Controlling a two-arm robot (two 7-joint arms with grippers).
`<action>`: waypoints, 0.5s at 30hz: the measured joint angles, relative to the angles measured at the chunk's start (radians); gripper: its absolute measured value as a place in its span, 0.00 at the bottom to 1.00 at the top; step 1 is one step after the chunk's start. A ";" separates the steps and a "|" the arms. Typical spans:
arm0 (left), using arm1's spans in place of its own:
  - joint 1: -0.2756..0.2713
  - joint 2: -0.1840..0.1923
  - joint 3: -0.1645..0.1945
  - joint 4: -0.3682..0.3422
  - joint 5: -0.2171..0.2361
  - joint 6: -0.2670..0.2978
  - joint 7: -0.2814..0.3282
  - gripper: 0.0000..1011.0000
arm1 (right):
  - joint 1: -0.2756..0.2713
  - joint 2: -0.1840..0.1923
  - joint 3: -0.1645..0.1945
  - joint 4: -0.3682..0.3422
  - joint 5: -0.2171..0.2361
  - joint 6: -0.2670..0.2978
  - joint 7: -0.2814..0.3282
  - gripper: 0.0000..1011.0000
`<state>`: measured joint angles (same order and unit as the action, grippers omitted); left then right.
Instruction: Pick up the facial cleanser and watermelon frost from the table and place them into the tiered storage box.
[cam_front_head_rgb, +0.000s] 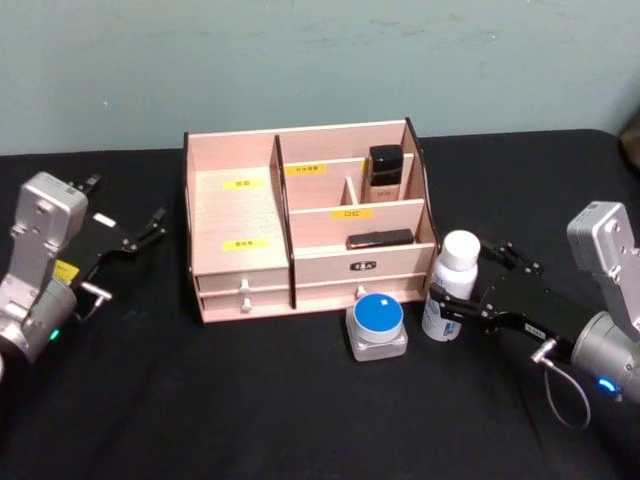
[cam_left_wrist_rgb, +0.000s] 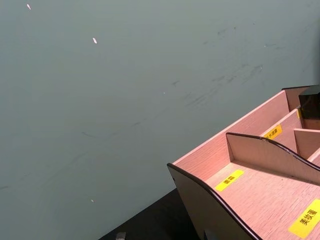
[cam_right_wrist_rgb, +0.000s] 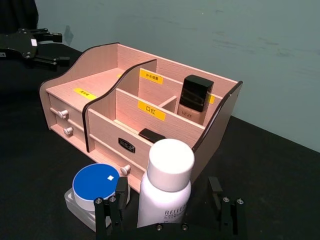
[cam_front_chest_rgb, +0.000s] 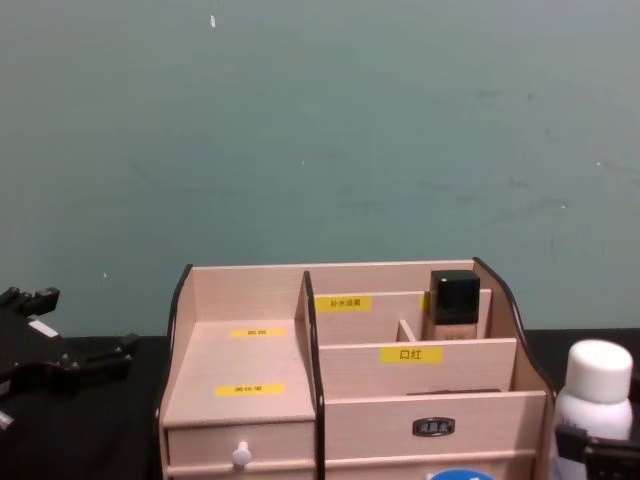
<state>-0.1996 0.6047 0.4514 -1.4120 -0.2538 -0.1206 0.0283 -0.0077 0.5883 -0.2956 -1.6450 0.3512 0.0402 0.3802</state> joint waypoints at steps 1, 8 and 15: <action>0.000 0.000 0.000 0.000 0.000 0.000 0.000 1.00 | 0.004 -0.005 0.000 0.005 -0.003 0.000 0.004 0.99; 0.000 0.000 0.000 0.000 0.000 0.000 0.000 1.00 | 0.018 -0.029 0.001 0.029 -0.021 -0.004 0.016 0.99; 0.000 0.000 0.000 0.000 0.000 0.000 0.000 1.00 | 0.020 -0.031 0.002 0.031 -0.023 -0.005 0.017 0.99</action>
<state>-0.1995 0.6047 0.4514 -1.4120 -0.2539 -0.1205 0.0283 0.0120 0.5577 -0.2939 -1.6138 0.3278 0.0356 0.3968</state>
